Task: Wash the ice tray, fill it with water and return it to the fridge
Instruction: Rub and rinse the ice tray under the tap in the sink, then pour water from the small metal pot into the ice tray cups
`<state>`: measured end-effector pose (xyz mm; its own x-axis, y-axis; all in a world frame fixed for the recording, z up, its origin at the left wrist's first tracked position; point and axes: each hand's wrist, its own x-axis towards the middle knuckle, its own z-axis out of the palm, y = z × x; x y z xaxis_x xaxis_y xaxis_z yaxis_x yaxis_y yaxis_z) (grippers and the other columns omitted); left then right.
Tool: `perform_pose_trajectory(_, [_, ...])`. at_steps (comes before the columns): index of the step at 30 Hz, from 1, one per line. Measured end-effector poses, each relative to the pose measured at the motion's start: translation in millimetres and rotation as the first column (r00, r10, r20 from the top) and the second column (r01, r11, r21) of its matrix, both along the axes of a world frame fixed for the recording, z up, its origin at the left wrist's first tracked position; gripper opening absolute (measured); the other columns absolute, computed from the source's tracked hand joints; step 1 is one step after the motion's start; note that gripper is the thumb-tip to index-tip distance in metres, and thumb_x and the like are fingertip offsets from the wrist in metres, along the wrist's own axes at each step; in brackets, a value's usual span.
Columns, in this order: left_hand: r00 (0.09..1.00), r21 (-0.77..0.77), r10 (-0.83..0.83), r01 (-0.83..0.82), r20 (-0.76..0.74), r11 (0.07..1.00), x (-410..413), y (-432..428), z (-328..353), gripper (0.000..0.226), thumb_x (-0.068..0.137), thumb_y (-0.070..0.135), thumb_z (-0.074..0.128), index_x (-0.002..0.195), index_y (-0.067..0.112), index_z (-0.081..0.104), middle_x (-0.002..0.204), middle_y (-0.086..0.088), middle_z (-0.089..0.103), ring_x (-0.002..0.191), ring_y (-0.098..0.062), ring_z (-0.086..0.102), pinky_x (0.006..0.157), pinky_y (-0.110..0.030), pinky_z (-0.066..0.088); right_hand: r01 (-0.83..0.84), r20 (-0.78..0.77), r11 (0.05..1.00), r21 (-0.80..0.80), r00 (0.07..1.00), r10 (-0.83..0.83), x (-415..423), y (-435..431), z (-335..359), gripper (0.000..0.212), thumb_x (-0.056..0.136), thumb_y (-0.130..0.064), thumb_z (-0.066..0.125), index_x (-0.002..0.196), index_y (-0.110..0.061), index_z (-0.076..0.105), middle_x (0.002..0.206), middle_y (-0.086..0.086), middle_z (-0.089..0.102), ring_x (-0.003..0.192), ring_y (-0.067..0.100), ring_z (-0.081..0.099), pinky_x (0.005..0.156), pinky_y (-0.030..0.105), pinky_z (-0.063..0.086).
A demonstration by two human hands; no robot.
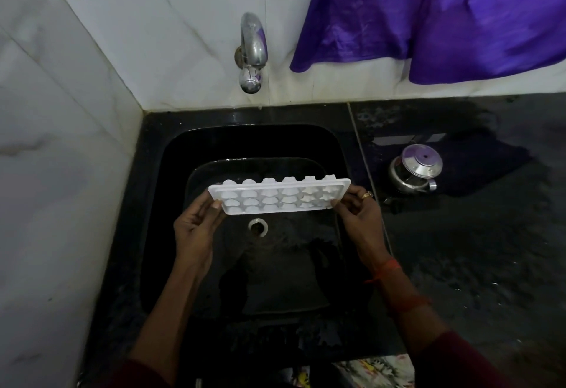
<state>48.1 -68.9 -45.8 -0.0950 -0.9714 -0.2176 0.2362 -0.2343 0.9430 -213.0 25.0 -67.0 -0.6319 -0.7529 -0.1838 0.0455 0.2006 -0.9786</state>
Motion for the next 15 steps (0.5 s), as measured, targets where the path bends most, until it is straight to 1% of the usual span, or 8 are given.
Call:
perform_pose_trajectory(2, [0.999, 0.013, 0.008, -0.008, 0.048, 1.0, -6, 2, -1, 0.029, 0.082, 0.021, 0.071, 0.111, 0.024, 0.073, 0.108, 0.004, 0.076, 0.108, -0.015, 0.07, 0.083, -0.027, 0.059, 0.009, -0.016, 1.0, 0.007, 1.0, -0.009, -8, 3, 1, 0.027, 0.091, -0.002, 0.07, 0.109, -0.022, 0.064, 0.103, -0.002, 0.076, 0.101, 0.013, 0.073, 0.089, 0.029, 0.058])
perform_pose_trajectory(4, [0.995, 0.058, -0.005, -0.001, 0.103, 0.998, -14, 5, -4, 0.032, 0.092, 0.007, 0.064, 0.122, 0.019, 0.067, 0.104, 0.008, 0.077, 0.106, -0.015, 0.07, 0.08, -0.03, 0.061, 0.027, -0.052, 0.999, 0.025, 0.998, -0.026, -18, 10, 1, 0.027, 0.093, -0.007, 0.069, 0.115, -0.022, 0.065, 0.107, -0.004, 0.075, 0.103, 0.012, 0.072, 0.089, 0.029, 0.057])
perform_pose_trajectory(6, [0.988, 0.105, -0.054, 0.039, 0.143, 0.994, -24, 12, -4, 0.033, 0.095, 0.003, 0.061, 0.126, 0.015, 0.065, 0.102, 0.01, 0.077, 0.098, -0.013, 0.072, 0.071, -0.031, 0.063, 0.054, -0.111, 0.997, 0.048, 0.993, -0.048, -30, 21, 3, 0.027, 0.095, -0.012, 0.067, 0.12, -0.021, 0.068, 0.111, -0.006, 0.074, 0.103, 0.009, 0.071, 0.09, 0.028, 0.056])
perform_pose_trajectory(8, [0.98, 0.147, -0.111, 0.087, 0.163, 0.985, -38, 25, -5, 0.033, 0.095, 0.003, 0.061, 0.124, 0.016, 0.067, 0.102, 0.008, 0.077, 0.09, -0.013, 0.074, 0.063, -0.031, 0.062, 0.091, -0.181, 0.993, 0.073, 0.98, -0.077, -46, 38, 8, 0.029, 0.095, -0.015, 0.067, 0.124, -0.02, 0.069, 0.111, -0.008, 0.074, 0.101, 0.005, 0.07, 0.087, 0.024, 0.056])
perform_pose_trajectory(11, [0.969, 0.197, -0.191, 0.159, 0.154, 0.967, -64, 45, -7, 0.029, 0.093, 0.003, 0.063, 0.118, 0.017, 0.07, 0.101, 0.001, 0.078, 0.085, -0.017, 0.075, 0.058, -0.03, 0.061, 0.159, -0.296, 0.981, 0.112, 0.948, -0.12, -72, 68, 12, 0.03, 0.094, -0.015, 0.068, 0.123, -0.021, 0.071, 0.108, -0.004, 0.074, 0.096, 0.006, 0.07, 0.083, 0.022, 0.055])
perform_pose_trajectory(14, [0.957, 0.243, -0.248, 0.208, 0.147, 0.947, -94, 64, -10, 0.024, 0.091, 0.0, 0.065, 0.108, 0.015, 0.073, 0.094, -0.005, 0.077, 0.074, -0.014, 0.075, 0.053, -0.026, 0.058, 0.221, -0.371, 0.96, 0.17, 0.917, -0.146, -100, 100, 15, 0.031, 0.092, -0.013, 0.069, 0.123, -0.02, 0.071, 0.103, -0.003, 0.073, 0.09, -0.001, 0.067, 0.075, 0.008, 0.05])
perform_pose_trajectory(15, [0.952, 0.255, -0.267, 0.224, 0.149, 0.941, -102, 69, -11, 0.023, 0.09, -0.002, 0.065, 0.105, 0.013, 0.073, 0.089, -0.003, 0.077, 0.07, -0.013, 0.074, 0.053, -0.025, 0.057, 0.236, -0.385, 0.952, 0.193, 0.911, -0.148, -107, 109, 15, 0.031, 0.092, -0.013, 0.07, 0.122, -0.019, 0.072, 0.102, -0.003, 0.073, 0.088, -0.002, 0.065, 0.073, 0.007, 0.049])
